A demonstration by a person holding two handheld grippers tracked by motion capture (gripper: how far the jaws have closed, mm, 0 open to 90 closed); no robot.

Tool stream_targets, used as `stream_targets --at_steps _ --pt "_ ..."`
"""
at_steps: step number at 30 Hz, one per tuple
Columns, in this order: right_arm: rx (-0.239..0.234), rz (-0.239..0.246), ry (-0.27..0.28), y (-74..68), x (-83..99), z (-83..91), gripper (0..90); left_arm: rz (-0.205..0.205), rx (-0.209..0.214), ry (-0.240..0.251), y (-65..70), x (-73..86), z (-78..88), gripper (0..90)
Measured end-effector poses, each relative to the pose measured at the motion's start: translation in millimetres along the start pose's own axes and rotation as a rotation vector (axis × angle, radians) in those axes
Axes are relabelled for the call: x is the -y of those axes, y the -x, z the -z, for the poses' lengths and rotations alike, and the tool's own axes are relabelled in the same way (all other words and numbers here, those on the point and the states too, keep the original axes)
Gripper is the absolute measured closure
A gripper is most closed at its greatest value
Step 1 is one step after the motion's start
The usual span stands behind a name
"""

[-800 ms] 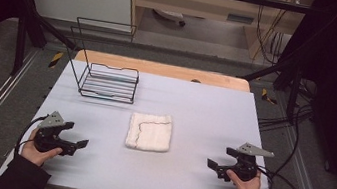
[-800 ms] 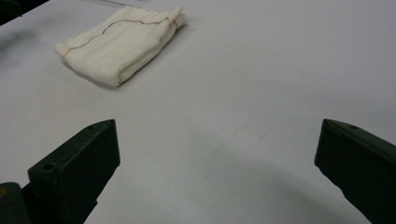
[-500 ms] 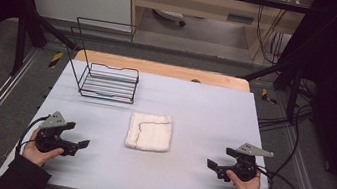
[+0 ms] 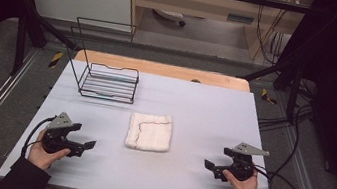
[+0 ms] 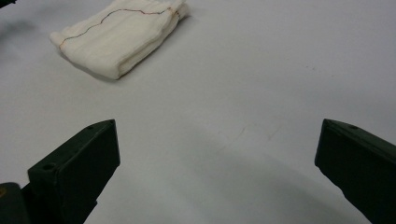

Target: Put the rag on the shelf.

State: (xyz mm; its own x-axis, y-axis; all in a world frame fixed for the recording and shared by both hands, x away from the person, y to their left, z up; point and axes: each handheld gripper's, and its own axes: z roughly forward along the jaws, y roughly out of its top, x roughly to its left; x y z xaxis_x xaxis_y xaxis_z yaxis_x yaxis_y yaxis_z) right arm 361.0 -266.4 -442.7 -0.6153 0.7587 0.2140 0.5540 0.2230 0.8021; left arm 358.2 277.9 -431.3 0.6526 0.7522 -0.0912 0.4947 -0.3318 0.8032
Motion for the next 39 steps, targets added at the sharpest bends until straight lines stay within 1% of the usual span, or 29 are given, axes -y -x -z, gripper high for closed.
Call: stream_targets --at_steps 1,2,5,10,13,16,18,19,20,22,24,27,28,29,31,33,34,35,36,37,38,39 --pt "0.001 0.0 0.006 0.0 0.1 0.5 0.5 -0.005 -0.001 -0.002 1.5 -1.2 -1.0 12.2" --pt "0.001 0.002 0.009 0.2 0.0 0.5 0.5 -0.001 -0.003 -0.001 4.2 -2.7 -2.9 12.7" --pt "0.003 -0.003 0.002 -0.9 -0.4 -0.2 0.5 -0.008 0.005 -0.011 11.8 -8.5 -8.9 14.6" --pt "0.006 -0.001 -0.001 -1.5 -0.3 -0.5 0.5 -0.029 0.02 -0.029 26.8 -19.1 -20.8 17.4" --pt "0.007 -0.001 0.001 -1.4 -0.4 -0.4 0.5 -0.053 0.036 -0.04 37.3 -24.7 -29.0 18.2" --pt "0.008 -0.001 -0.002 -1.6 -0.3 -0.4 0.6 -0.057 0.051 -0.054 44.4 -28.5 -35.9 20.4" --pt "0.008 0.0 -0.005 -1.7 -0.2 -0.6 0.5 -0.063 0.047 -0.061 49.4 -31.4 -41.1 21.9" --pt "0.01 0.004 -0.006 -1.4 -0.2 -1.0 0.5 -0.067 0.046 -0.064 51.0 -32.4 -42.7 25.4" --pt "0.01 0.004 -0.006 -1.4 -0.2 -1.0 0.5 -0.067 0.048 -0.066 52.8 -33.5 -45.0 25.4" --pt "0.008 0.002 -0.006 -1.7 -0.2 -0.9 0.5 -0.062 0.05 -0.069 56.3 -35.3 -49.9 28.2" --pt "0.009 0.005 -0.008 -1.4 -0.1 -1.2 0.5 -0.066 0.047 -0.081 59.2 -36.7 -55.5 34.8" --pt "0.009 0.002 -0.009 -1.8 0.0 -2.0 0.6 -0.068 0.068 -0.105 62.4 -38.6 -64.5 45.0" --pt "0.009 0.002 -0.009 -1.8 0.0 -2.0 0.6 -0.067 0.068 -0.107 63.5 -39.4 -67.1 45.0" --pt "0.009 0.007 -0.009 -1.5 0.1 -2.4 0.5 -0.069 0.069 -0.104 64.7 -39.9 -69.6 48.4" --pt "0.009 0.005 -0.01 -1.7 0.1 -2.4 0.5 -0.078 0.066 -0.107 67.4 -40.9 -73.9 49.7" --pt "0.009 0.009 -0.009 -1.4 0.1 -2.3 0.6 -0.085 0.056 -0.12 69.5 -41.0 -77.9 54.8" --pt "0.009 0.009 -0.009 -1.4 0.1 -2.3 0.6 -0.085 0.055 -0.13 69.9 -40.8 -79.7 54.8" --pt "0.009 0.009 -0.009 -1.4 0.1 -2.3 0.6 -0.079 0.059 -0.139 70.2 -40.2 -82.0 57.1" --pt "0.007 0.005 -0.01 -1.7 0.0 -2.4 0.5 -0.075 0.057 -0.143 70.2 -39.8 -83.1 61.3" --pt "0.007 0.005 -0.01 -1.7 0.0 -2.4 0.5 -0.07 0.057 -0.148 70.0 -39.2 -84.4 61.3" --pt "0.006 0.003 -0.015 -1.9 0.0 -2.6 0.6 -0.067 0.057 -0.15 69.9 -38.7 -85.4 64.9" --pt "0.006 0.005 -0.015 -1.8 0.0 -2.8 0.6 -0.062 0.057 -0.153 69.7 -38.3 -86.0 66.2"
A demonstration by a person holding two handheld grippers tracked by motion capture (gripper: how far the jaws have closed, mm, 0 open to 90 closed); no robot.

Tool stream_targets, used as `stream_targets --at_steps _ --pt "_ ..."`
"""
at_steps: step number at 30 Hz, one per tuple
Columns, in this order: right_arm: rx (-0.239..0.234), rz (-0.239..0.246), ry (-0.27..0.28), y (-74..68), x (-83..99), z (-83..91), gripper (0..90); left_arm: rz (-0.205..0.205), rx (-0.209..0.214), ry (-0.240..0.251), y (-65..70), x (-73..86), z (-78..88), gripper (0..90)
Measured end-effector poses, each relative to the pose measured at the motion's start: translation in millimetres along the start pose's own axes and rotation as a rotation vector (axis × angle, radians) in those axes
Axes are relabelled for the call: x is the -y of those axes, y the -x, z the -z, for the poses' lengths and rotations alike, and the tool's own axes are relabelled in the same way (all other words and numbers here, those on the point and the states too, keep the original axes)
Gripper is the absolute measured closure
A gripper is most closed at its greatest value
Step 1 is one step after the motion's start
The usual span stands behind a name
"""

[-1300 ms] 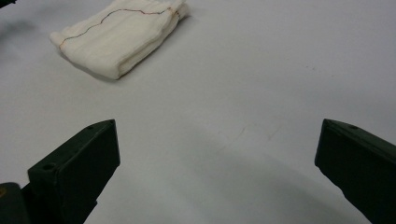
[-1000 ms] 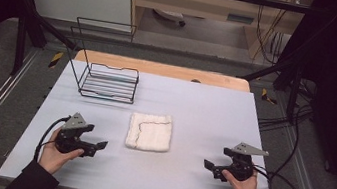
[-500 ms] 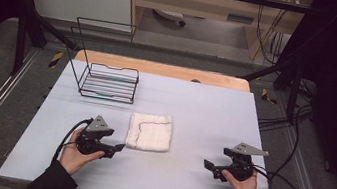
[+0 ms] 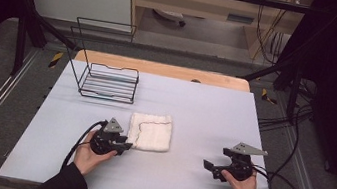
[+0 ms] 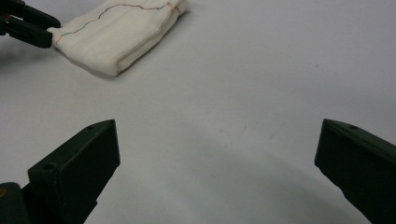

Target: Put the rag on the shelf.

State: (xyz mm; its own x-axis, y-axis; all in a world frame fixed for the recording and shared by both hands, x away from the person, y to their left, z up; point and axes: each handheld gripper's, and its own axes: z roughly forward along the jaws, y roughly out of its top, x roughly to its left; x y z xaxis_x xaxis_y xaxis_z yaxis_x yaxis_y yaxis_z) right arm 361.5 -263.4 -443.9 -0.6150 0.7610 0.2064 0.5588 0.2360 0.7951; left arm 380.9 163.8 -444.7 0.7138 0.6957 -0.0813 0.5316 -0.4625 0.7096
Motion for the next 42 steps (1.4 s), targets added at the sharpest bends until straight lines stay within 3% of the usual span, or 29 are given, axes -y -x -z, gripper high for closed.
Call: stream_targets --at_steps 7,13,22,29,31,36,42 --pt "-0.003 0.001 -0.006 0.0 0.0 -0.8 0.6 0.011 -0.004 0.0 1.2 0.5 -2.3 79.1" --pt "-0.008 -0.001 -0.005 -1.6 -0.7 -2.0 0.6 0.008 0.007 0.012 5.3 -0.6 1.3 83.6" --pt "-0.013 0.008 -0.011 -4.8 -2.1 -3.5 0.6 -0.03 0.069 0.032 37.6 -1.1 5.4 84.0" --pt "-0.019 0.018 -0.017 -8.6 -3.6 -5.9 0.6 -0.059 0.068 0.012 51.8 -0.4 0.7 83.2" --pt "-0.017 0.021 -0.02 -10.3 -4.3 -7.2 0.6 -0.047 0.071 0.004 49.8 -0.1 1.0 80.3" --pt "-0.006 0.028 -0.015 -17.8 -8.2 -9.9 1.2 -0.023 0.055 0.003 39.6 0.3 14.3 59.3" --pt "0.013 0.068 -0.013 -37.8 -17.4 -18.6 2.2 0.022 0.012 0.042 9.2 7.1 37.7 40.2"
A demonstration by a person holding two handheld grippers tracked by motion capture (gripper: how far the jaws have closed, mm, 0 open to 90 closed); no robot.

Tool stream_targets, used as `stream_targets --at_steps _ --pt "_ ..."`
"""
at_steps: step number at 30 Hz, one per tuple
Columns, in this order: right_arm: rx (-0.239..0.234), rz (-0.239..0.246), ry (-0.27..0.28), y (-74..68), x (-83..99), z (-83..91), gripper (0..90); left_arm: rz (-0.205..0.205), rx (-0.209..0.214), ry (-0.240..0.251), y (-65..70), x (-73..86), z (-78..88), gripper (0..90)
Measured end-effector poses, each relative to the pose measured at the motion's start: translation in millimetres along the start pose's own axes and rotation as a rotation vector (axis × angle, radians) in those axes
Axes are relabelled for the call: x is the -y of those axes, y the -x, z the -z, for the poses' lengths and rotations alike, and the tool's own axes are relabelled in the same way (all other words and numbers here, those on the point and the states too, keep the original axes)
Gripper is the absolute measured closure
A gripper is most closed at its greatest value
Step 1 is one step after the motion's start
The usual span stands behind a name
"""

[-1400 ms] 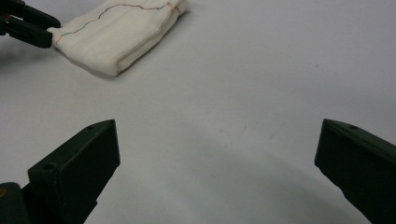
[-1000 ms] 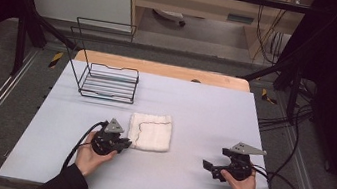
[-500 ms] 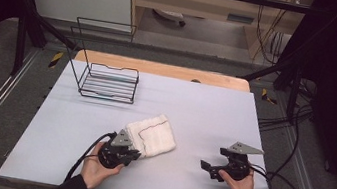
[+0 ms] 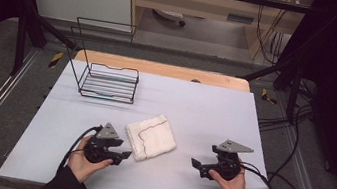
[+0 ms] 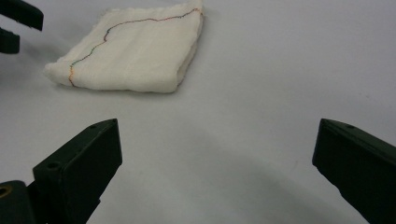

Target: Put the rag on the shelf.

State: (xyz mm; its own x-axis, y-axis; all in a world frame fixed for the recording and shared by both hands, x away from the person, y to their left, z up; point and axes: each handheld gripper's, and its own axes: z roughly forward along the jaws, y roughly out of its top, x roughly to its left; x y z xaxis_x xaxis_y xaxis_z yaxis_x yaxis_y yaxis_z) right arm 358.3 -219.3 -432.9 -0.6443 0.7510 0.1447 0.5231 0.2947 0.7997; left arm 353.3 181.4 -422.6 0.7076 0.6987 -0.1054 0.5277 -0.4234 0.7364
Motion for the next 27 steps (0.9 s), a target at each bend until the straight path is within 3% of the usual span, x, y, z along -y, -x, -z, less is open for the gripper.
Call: stream_targets --at_steps 4,14,16,27 --pt "-0.006 0.015 -0.001 -14.9 -7.8 -9.1 2.6 0.001 -0.035 0.01 -17.8 6.6 10.4 27.5" --pt "-0.021 0.034 -0.04 -53.8 -27.1 -39.9 4.1 0.047 -0.031 0.041 -57.4 27.8 38.8 11.7" --pt "-0.04 0.065 -0.038 -70.2 -34.8 -47.5 8.8 0.053 -0.037 0.045 -63.9 32.1 44.0 8.5" --pt "-0.077 0.128 -0.096 -109.7 -42.9 -79.5 24.0 0.095 -0.068 0.057 -79.2 40.8 48.4 3.3"
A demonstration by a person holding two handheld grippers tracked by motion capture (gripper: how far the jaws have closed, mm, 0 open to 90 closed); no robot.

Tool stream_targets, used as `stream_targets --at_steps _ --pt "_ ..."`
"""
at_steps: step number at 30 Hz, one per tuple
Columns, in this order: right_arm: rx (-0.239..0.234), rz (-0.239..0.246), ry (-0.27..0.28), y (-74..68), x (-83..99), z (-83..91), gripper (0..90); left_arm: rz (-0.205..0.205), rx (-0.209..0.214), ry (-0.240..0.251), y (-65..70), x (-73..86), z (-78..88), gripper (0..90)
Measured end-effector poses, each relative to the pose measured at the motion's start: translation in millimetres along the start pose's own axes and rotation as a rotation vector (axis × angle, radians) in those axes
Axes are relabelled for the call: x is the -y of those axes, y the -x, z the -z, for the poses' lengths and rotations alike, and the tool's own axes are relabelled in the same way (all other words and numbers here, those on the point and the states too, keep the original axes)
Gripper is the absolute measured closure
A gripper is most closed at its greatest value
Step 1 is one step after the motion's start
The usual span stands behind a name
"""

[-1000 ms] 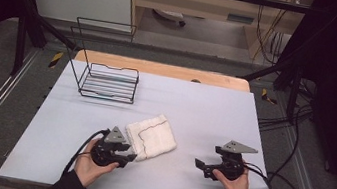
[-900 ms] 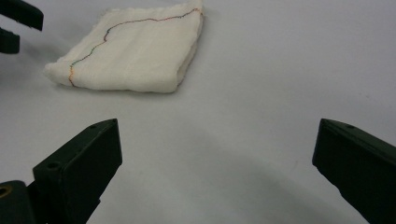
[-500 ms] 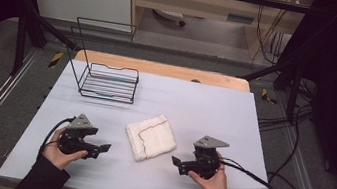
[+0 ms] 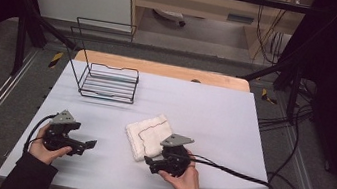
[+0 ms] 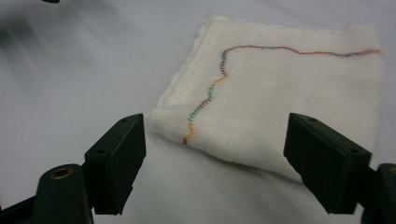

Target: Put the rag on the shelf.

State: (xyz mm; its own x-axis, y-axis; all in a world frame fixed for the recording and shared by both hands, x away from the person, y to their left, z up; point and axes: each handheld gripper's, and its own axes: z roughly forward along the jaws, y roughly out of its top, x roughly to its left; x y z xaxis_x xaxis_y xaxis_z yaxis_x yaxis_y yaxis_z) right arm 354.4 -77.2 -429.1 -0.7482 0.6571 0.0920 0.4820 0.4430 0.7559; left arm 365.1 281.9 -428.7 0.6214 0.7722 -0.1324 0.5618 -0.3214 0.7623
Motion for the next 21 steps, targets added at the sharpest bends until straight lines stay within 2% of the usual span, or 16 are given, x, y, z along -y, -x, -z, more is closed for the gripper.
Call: stream_targets --at_steps 2,4,9,12,16,21 --pt "-0.013 0.015 0.002 -8.7 -3.5 -8.5 32.3 -0.004 -0.007 -0.009 -1.0 0.8 -0.3 3.3" --pt "-0.012 0.027 -0.001 -11.6 -4.9 -10.6 34.9 -0.003 -0.006 -0.009 -0.8 1.2 -0.9 3.3" --pt "-0.023 0.025 -0.003 -22.0 -9.3 -20.7 53.6 -0.005 -0.004 -0.013 -0.6 1.6 -1.7 3.8" --pt "-0.02 0.013 -0.021 -21.8 -7.4 -27.2 57.4 -0.007 -0.002 -0.019 0.2 1.7 -2.2 4.3" --pt "-0.019 0.015 -0.019 -22.7 -5.9 -31.3 57.6 -0.007 -0.002 -0.018 0.7 1.5 -2.7 4.5" --pt "0.0 0.048 -0.024 -29.2 -7.0 -37.0 58.3 -0.008 -0.003 -0.018 1.3 1.6 -2.8 4.9"
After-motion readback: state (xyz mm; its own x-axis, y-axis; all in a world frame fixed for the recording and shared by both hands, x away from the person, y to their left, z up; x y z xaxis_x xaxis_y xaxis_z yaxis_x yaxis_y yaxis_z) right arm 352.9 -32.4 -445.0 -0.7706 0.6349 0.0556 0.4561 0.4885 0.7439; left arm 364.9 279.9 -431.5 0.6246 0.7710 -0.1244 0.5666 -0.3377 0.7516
